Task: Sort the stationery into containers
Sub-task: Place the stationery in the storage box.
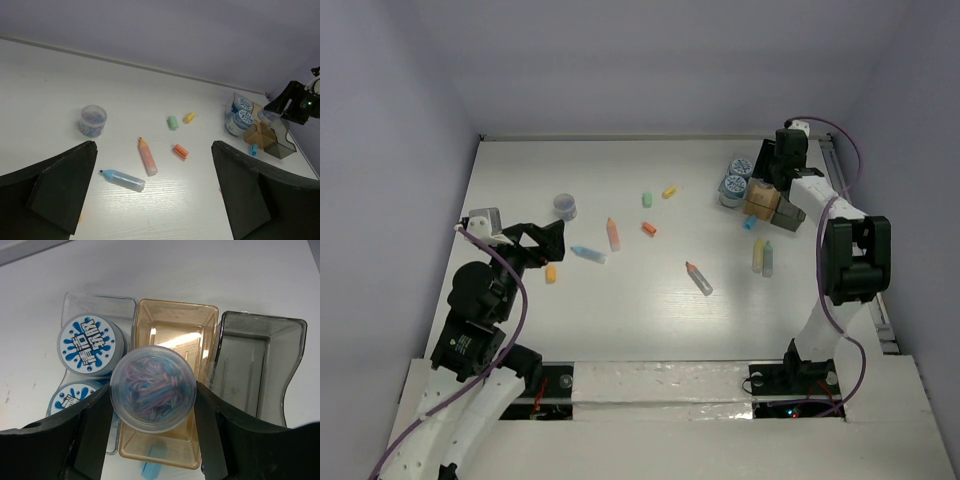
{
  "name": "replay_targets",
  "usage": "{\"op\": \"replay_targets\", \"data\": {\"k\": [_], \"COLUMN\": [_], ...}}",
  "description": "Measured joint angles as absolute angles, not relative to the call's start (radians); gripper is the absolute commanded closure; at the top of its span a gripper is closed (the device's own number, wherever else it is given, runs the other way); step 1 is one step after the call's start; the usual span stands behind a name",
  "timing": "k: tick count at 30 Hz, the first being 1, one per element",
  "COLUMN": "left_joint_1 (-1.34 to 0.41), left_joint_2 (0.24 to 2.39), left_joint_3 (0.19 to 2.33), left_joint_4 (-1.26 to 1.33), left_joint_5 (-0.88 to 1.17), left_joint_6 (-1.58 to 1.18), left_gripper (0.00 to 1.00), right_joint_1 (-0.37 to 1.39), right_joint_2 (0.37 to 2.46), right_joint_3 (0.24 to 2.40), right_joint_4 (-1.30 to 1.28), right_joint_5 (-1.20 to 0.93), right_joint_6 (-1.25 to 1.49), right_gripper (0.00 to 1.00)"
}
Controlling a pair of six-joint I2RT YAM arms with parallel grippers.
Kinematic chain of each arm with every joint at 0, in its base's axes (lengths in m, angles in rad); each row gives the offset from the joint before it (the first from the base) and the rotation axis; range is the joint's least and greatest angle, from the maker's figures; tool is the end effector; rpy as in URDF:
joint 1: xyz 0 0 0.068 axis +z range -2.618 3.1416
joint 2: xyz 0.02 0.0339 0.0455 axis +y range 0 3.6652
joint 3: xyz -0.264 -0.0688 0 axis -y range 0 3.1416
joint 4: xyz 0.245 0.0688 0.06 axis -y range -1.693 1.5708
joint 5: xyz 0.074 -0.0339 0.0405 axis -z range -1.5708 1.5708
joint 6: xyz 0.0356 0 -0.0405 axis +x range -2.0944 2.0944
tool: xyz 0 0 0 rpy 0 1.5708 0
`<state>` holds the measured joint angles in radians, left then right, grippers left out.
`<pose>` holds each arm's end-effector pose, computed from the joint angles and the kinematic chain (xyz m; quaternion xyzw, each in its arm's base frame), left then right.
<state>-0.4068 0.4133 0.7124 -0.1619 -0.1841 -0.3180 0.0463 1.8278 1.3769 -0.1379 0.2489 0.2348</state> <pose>0.0968 -0.0346 0.3640 -0.0402 0.6566 -0.2097 0.7234 0.4239 0.0109 0.2558 0.1406 0.8657 -0.0428 0.4786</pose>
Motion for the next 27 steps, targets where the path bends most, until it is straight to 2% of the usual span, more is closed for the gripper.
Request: {"op": "replay_targets", "data": {"k": [8,11,12,14,15,16,18,24,27], "left_joint_1": [-0.413,-0.413,-0.413,-0.413,-0.413,-0.413,-0.413,-0.41,-0.403], "left_joint_2": [0.414,0.414,0.414,0.414,0.415,0.416,0.417,0.422,0.438], "left_joint_3": [0.712,0.712,0.712,0.712,0.712,0.712,0.712,0.712,0.712], "left_joint_4": [-0.162,-0.162,-0.162,-0.162,-0.162,-0.162,-0.162,-0.162,-0.161], "left_joint_5": [-0.184,-0.184,-0.184,-0.184,-0.184,-0.184,-0.184,-0.184,-0.182], "left_joint_6": [-0.315,-0.315,-0.315,-0.315,-0.315,-0.315,-0.315,-0.315,-0.316], "left_gripper": [0.01,0.01,0.01,0.01,0.01,0.01,0.01,0.01,0.01], "right_joint_1": [0.028,0.021,0.02,0.019,0.019,0.019,0.019,0.031,0.095], "right_joint_2": [1.879,1.898,1.904,1.913,1.916,1.917,1.917,1.873,1.812], "right_joint_3": [1.413,1.428,1.433,1.438,1.439,1.44,1.443,1.424,1.402], "right_joint_4": [-0.149,-0.149,-0.15,-0.15,-0.15,-0.149,-0.149,-0.131,-0.108], "right_joint_5": [0.26,0.27,0.276,0.282,0.285,0.285,0.28,0.204,0.15], "right_joint_6": [0.236,0.236,0.236,0.237,0.235,0.236,0.233,0.239,0.234], "right_gripper": [0.6,0.42,0.31,0.17,0.06,0.04,0.0,0.0,0.0]}}
